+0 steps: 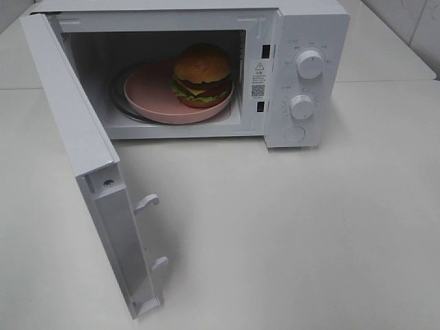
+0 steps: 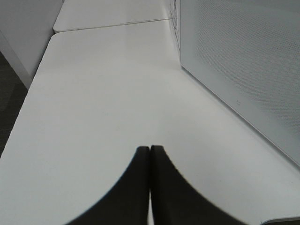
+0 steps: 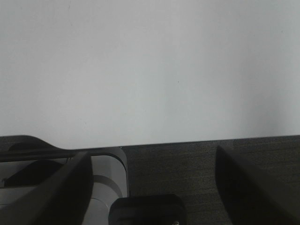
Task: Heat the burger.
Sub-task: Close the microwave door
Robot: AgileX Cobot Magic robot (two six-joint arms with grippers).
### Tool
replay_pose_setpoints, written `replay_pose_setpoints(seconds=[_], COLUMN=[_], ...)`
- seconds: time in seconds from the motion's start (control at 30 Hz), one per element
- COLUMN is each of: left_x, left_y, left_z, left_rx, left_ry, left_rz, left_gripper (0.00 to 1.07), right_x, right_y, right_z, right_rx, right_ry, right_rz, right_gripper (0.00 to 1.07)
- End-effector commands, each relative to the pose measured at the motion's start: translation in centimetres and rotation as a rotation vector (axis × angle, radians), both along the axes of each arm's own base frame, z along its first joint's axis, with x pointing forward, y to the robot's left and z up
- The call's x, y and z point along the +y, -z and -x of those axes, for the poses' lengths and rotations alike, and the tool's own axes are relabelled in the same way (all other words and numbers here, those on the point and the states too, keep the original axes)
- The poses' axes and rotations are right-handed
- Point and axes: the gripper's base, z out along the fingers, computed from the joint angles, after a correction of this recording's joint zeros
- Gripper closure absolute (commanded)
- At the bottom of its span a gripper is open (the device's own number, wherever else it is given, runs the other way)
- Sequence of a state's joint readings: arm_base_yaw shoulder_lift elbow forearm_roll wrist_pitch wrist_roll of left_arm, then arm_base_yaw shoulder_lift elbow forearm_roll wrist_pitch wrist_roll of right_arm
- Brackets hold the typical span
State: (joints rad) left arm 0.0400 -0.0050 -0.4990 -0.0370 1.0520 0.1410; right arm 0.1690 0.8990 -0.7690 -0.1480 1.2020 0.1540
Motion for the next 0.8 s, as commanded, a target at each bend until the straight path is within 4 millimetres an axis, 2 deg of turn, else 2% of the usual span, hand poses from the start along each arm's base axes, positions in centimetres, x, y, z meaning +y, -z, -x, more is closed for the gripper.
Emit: replay_pose_setpoints(seconds=[0.03,0.07,0.1,0.13,0.17,0.23,0.4,0.5,0.6,0.7,0.8], left_x=[-0.1,-0.1,-0.1,-0.1,-0.1,-0.1,-0.1,-0.1,-0.1,-0.1,-0.1], left_y=[0.0,0.0,0.0,0.0,0.0,0.0,0.0,0.0,0.0,0.0,0.0], left_z=[0.3,0.3,0.3,0.3,0.3,0.3,0.3,0.3,0.3,0.3,0.3], left_rx=[-0.032,-0.032,-0.032,-0.032,-0.032,-0.032,-0.032,-0.032,-0.032,-0.032,-0.032], left_ry=[0.006,0.006,0.006,0.006,0.006,0.006,0.006,0.006,0.006,0.006,0.006], left_rz=[0.004,0.004,0.004,0.004,0.004,0.004,0.004,0.004,0.004,0.004,0.004], left_gripper=[1.06,1.06,1.06,1.06,1.06,1.06,1.06,1.06,1.06,1.06,1.06], right_x=[-0.2,-0.4,-0.4,-0.7,-0.7,-1.0,-1.1,-1.2,-1.3,-1.4,-1.6], right_y=[0.6,1.4,1.4,2.2,2.2,3.0,2.3,1.6,1.9,1.9,1.6], right_z=[1.1,2.5,2.5,3.8,3.8,5.7,6.8,8.1,9.4,9.7,11.4], right_rx=[0.001,-0.014,-0.014,-0.042,-0.042,-0.159,-0.287,-0.441,-0.566,-0.583,-0.696], right_ry=[0.007,0.000,0.000,-0.019,-0.019,-0.042,-0.067,-0.105,-0.134,-0.140,-0.143], right_rz=[-0.001,-0.003,-0.003,-0.003,-0.003,-0.017,-0.031,-0.040,-0.053,-0.053,-0.062], right_gripper=[0.38,0.38,0.38,0.38,0.38,0.38,0.38,0.38,0.38,0.38,0.38])
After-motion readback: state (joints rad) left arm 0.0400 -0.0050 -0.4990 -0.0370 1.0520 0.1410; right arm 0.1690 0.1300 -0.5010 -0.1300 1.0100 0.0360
